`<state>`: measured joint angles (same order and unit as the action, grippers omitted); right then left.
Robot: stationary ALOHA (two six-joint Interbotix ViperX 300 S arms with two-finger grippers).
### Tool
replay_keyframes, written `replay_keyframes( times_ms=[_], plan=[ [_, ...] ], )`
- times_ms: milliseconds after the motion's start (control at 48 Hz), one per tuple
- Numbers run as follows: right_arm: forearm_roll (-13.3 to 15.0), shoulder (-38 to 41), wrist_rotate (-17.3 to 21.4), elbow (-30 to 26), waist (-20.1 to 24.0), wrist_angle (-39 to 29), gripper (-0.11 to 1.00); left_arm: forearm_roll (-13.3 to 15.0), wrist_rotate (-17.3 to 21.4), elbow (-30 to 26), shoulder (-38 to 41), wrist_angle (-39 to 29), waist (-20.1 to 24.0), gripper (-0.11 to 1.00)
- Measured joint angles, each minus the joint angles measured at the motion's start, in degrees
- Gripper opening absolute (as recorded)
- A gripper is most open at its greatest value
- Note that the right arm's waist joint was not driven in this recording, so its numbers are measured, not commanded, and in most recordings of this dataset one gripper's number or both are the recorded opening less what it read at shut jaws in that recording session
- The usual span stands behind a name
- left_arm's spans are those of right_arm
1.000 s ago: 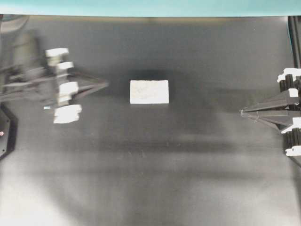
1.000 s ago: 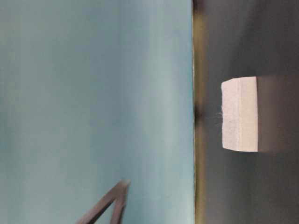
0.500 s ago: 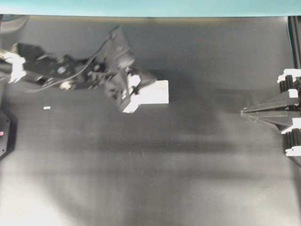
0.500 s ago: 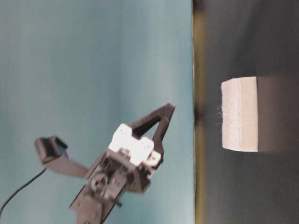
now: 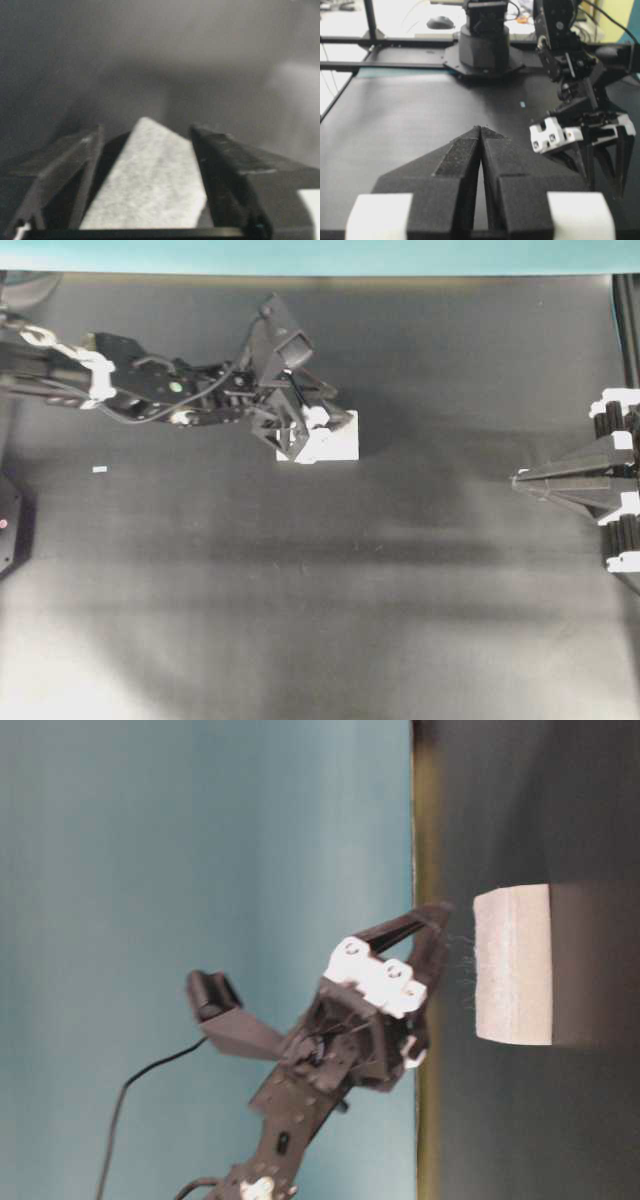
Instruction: Push the sponge with the left arm to wipe the table.
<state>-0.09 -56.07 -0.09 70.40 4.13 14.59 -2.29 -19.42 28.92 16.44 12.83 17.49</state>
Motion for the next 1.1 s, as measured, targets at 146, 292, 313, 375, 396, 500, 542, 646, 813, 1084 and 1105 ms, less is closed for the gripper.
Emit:
replay_keyframes(
  times_ms=[146,292,313,375,396,500,542,646,813,1084,1105],
  plan=[
    [0.0,0.0,-0.1,0.3,0.0,0.0,0.00,-0.1,0.0,-1.0,1.9,0.7,0.2,0.59],
    [0.0,0.0,-0.1,0.4,0.0,0.0,0.00,0.0,0.0,-0.9,2.8,0.9,0.4,0.53],
    [0.0,0.0,-0.1,0.5,0.0,0.0,0.00,-0.1,0.0,-0.8,2.9,1.0,0.4,0.53],
    [0.0,0.0,-0.1,0.6,0.0,0.0,0.00,-0.1,0.0,-0.6,3.2,0.9,0.5,0.52],
    [0.0,0.0,-0.1,0.6,0.0,0.0,0.00,0.0,0.0,-0.5,3.3,1.0,0.5,0.52],
    [0.0,-0.1,-0.1,0.7,0.0,0.0,0.00,0.0,-0.1,0.0,3.3,1.1,0.5,0.51],
    [0.0,-0.1,-0.1,0.8,0.0,0.0,0.00,0.0,0.0,0.3,3.3,1.1,0.4,0.51],
    [0.0,-0.2,-0.1,1.0,0.0,0.1,0.00,0.0,-0.1,0.9,3.3,1.2,0.1,0.51],
    [0.0,-0.4,-0.1,1.1,0.0,0.0,0.00,0.0,0.0,1.6,3.2,0.9,-1.8,0.50],
    [0.0,-1.3,-0.2,1.3,0.0,0.1,0.00,-0.1,0.0,4.3,0.1,-1.0,-4.7,0.30],
    [0.0,-1.4,-0.2,1.3,0.0,0.1,0.00,0.0,0.0,4.7,-0.3,-1.1,-4.7,0.28]
  ],
)
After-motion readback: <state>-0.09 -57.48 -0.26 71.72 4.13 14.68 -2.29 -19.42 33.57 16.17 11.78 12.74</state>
